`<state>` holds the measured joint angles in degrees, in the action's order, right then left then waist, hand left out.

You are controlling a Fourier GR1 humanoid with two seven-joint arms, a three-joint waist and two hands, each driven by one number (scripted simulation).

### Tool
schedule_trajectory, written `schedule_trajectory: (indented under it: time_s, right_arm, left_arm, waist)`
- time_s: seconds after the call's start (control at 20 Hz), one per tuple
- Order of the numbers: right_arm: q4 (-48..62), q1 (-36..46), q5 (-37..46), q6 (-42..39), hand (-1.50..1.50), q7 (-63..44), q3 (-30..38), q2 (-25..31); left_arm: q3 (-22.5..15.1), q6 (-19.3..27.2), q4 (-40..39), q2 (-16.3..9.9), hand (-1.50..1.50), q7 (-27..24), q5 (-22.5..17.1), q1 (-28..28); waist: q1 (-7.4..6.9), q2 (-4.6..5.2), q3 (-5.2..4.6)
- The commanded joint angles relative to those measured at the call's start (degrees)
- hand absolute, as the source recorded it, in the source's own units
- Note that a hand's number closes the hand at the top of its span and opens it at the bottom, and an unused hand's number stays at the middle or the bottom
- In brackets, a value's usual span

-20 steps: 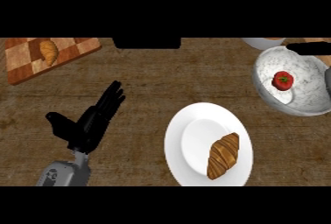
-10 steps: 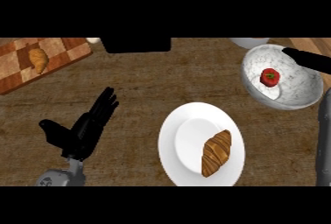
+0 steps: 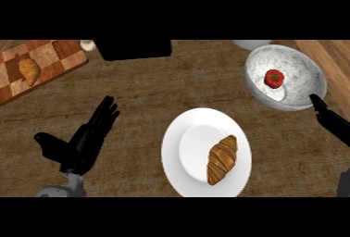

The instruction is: Pick the bell pepper from the plate and place it in the bowl

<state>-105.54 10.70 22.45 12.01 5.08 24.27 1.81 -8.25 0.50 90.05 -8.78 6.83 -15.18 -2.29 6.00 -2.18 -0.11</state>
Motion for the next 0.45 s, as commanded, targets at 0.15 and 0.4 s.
schedule_trajectory:
  time_s: [0.15, 0.4]
  right_arm:
    - [-18.73, -25.53, -6.37, -0.04, 1.50, 1.27, -11.22, -1.77]
    - [-21.72, -43.48, -7.41, -1.63, 1.50, 6.08, -21.39, -1.80]
  left_arm:
    - [-0.52, 0.30, -0.16, 0.28, 0.00, -0.95, 0.95, 1.40]
    - [1.77, 0.64, 0.78, -0.65, 0.00, 1.14, -0.75, -0.34]
  waist:
    - [1.22, 0.14, 0.15]
    - [1.86, 0.42, 0.27]
